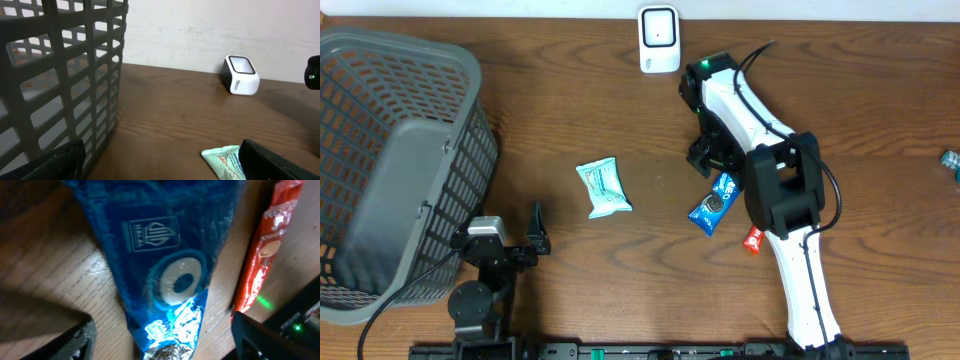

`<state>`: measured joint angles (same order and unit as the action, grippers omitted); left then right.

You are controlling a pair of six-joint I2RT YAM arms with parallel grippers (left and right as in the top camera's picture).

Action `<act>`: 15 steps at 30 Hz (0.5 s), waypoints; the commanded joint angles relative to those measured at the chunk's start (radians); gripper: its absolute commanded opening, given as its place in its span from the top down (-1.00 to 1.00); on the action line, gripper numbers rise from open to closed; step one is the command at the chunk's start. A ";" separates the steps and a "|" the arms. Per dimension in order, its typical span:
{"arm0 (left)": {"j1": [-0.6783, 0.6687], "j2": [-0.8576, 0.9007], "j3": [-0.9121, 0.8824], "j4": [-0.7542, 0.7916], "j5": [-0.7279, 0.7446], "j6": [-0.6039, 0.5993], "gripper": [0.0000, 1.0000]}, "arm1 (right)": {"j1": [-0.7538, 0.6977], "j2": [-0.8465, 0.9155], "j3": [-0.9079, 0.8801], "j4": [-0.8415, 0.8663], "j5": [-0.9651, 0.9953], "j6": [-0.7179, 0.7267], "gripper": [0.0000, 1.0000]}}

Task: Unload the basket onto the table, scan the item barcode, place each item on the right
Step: 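Lower the right gripper and grasp the blue Oreo pack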

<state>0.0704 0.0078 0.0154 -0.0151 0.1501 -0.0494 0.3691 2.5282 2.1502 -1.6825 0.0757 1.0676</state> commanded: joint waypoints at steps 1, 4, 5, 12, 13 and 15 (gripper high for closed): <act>0.005 0.003 -0.011 -0.041 0.005 -0.004 -0.96 | 0.003 0.096 -0.008 -0.007 0.027 0.028 -0.53; 0.005 0.003 -0.011 -0.041 0.005 -0.004 -0.96 | 0.003 0.135 -0.018 -0.020 0.028 0.018 -0.24; 0.005 0.003 -0.011 -0.041 0.006 -0.004 -0.96 | 0.003 0.140 -0.031 -0.020 0.029 0.017 -0.19; 0.005 0.003 -0.011 -0.041 0.006 -0.004 -0.96 | 0.005 0.141 -0.179 -0.013 0.121 0.102 -0.10; 0.005 0.003 -0.011 -0.041 0.005 -0.004 -0.96 | 0.004 0.141 -0.208 -0.007 0.126 0.113 -0.12; 0.005 0.003 -0.011 -0.041 0.006 -0.004 -0.96 | 0.003 0.141 -0.260 0.014 0.116 0.114 -0.09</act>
<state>0.0704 0.0105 0.0154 -0.0151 0.1501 -0.0490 0.3790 2.5221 2.0102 -1.6978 0.1379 1.1206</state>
